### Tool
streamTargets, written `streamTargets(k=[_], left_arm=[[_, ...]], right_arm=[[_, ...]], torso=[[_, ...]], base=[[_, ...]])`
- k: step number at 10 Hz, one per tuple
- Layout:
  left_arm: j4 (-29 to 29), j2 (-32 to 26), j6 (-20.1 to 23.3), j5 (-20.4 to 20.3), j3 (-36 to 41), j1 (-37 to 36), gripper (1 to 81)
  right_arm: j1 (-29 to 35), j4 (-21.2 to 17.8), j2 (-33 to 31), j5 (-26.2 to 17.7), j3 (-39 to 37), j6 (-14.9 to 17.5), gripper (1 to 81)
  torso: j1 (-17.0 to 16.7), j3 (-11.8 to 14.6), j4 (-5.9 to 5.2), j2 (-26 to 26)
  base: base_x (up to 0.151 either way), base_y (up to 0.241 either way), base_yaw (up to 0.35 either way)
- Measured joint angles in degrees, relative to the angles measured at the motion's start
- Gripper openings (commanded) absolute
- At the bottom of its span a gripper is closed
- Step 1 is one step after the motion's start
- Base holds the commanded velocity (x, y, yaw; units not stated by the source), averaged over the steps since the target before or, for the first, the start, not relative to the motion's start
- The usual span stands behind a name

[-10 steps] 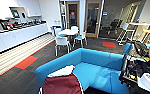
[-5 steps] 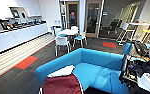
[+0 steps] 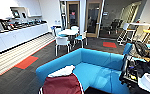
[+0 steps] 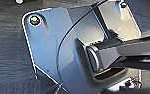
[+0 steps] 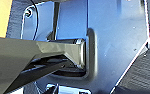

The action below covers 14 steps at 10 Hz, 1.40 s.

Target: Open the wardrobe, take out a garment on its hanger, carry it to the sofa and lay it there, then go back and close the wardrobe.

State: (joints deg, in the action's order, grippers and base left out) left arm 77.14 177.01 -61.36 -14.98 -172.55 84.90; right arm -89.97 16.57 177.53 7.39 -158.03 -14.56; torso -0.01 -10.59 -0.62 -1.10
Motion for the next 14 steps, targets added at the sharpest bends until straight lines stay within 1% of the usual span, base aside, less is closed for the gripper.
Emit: streamTargets(k=[2, 5, 7, 14], left_arm=[[0.0, 0.0, 0.0, 0.1, 0.0, -0.6, 81.1], [0.0, -0.1, 0.0, 3.0, 2.0, -0.4, 81.1], [0.0, -0.4, 0.0, 3.6, 3.3, -0.5, 81.1], [0.1, 0.0, 0.0, 3.9, 3.3, -0.4, 81.1]], right_arm=[[-0.2, 0.0, 0.1, -0.5, 0.0, 0.0, 81.1], [0.4, 0.0, 0.0, -0.4, 0.0, 0.0, 81.1], [0.2, 0.0, 0.0, -0.4, 0.0, 0.0, 81.1], [0.0, 0.0, 0.1, -0.5, -0.1, 0.0, 81.1]], torso=[[0.0, 0.0, 0.00, 0.0], [0.0, 0.0, 0.00, 0.0], [0.0, 0.0, 0.00, 0.0], [0.0, 0.0, 0.00, 0.0]], base=[[0.000, 0.000, 0.248], [0.000, 0.000, 0.249], [0.000, 0.000, 0.249], [0.000, 0.000, 0.249]])
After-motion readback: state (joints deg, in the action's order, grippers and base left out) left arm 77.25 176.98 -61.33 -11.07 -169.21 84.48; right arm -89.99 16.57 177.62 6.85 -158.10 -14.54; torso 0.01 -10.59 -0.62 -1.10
